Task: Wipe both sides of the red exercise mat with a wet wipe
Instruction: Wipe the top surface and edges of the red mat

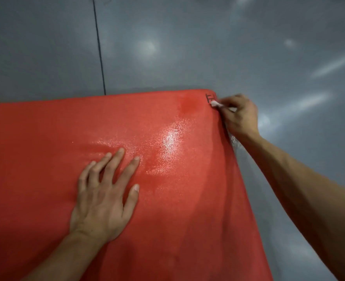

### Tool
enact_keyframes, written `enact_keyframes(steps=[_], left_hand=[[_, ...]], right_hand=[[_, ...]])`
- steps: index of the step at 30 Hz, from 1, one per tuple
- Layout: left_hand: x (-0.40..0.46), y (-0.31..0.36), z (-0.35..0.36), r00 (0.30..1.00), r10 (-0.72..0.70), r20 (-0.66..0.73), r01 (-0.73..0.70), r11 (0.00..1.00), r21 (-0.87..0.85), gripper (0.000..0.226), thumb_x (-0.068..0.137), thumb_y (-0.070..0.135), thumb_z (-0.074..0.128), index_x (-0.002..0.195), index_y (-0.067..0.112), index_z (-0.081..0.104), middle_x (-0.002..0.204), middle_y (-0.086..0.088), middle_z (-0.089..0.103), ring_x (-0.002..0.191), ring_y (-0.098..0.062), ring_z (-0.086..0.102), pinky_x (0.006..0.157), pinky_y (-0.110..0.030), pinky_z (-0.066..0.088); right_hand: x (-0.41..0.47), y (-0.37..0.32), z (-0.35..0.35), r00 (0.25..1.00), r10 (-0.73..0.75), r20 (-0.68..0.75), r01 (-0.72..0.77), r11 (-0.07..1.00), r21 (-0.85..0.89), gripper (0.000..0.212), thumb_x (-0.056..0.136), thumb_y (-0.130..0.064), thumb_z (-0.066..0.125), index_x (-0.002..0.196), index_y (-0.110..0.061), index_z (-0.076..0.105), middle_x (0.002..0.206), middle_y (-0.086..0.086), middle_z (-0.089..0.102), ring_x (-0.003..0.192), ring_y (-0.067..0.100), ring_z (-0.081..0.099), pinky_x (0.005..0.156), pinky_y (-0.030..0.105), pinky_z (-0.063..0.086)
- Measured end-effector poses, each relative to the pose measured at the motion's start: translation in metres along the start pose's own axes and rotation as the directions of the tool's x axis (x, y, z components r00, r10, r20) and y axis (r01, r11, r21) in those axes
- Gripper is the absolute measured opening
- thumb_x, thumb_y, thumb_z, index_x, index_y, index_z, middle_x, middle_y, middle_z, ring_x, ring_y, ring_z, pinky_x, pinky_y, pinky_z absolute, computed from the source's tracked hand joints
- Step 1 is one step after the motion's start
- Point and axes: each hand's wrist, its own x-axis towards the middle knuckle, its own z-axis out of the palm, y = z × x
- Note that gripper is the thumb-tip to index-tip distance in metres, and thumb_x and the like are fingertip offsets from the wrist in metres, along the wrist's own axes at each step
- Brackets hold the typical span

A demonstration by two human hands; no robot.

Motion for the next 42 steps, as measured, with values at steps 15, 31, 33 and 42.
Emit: enact_keyframes(steps=[15,31,33,42], left_hand=[[0.0,-0.003,0.0,1.0,-0.002,0.024,0.002,1.0,-0.005,0.059,0.095,0.046,0.041,0.151,0.03,0.049,0.161,-0.007,0.04,0.144,-0.033,0.039,0.12,-0.052,0.021],[0.0,-0.005,-0.001,0.999,-0.007,0.044,0.008,1.0,-0.006,0.058,0.095,0.046,0.043,0.151,0.033,0.049,0.163,-0.004,0.037,0.145,-0.029,0.037,0.121,-0.049,0.019],[0.0,-0.005,-0.001,0.999,-0.006,0.046,0.006,1.0,-0.004,0.058,0.095,0.046,0.043,0.151,0.033,0.049,0.163,-0.004,0.037,0.145,-0.03,0.037,0.121,-0.049,0.018],[0.001,-0.004,0.001,0.999,-0.018,0.039,0.019,1.0,-0.007,0.058,0.096,0.047,0.04,0.151,0.032,0.049,0.162,-0.005,0.039,0.145,-0.03,0.037,0.121,-0.049,0.019]], right_hand=[[0.04,-0.047,0.029,0.999,-0.029,0.037,0.029,1.0,0.012,0.016,0.089,-0.028,0.067,0.095,-0.019,0.079,0.091,-0.006,0.077,0.088,0.009,0.07,0.083,0.031,0.054],[0.029,-0.129,0.083,0.893,-0.348,0.285,0.359,0.933,0.015,0.016,0.084,-0.016,0.062,0.09,-0.015,0.077,0.091,0.005,0.078,0.09,0.021,0.071,0.079,0.028,0.047],[0.017,-0.158,0.102,0.857,-0.401,0.324,0.398,0.914,0.078,0.015,0.081,-0.018,0.059,0.083,-0.018,0.073,0.082,0.001,0.076,0.082,0.022,0.07,0.075,0.032,0.049],[0.078,-0.05,-0.013,0.997,-0.01,-0.077,-0.006,0.979,-0.202,0.03,0.097,-0.023,0.045,0.109,-0.006,0.067,0.113,0.018,0.071,0.105,0.036,0.064,0.083,0.037,0.044]])
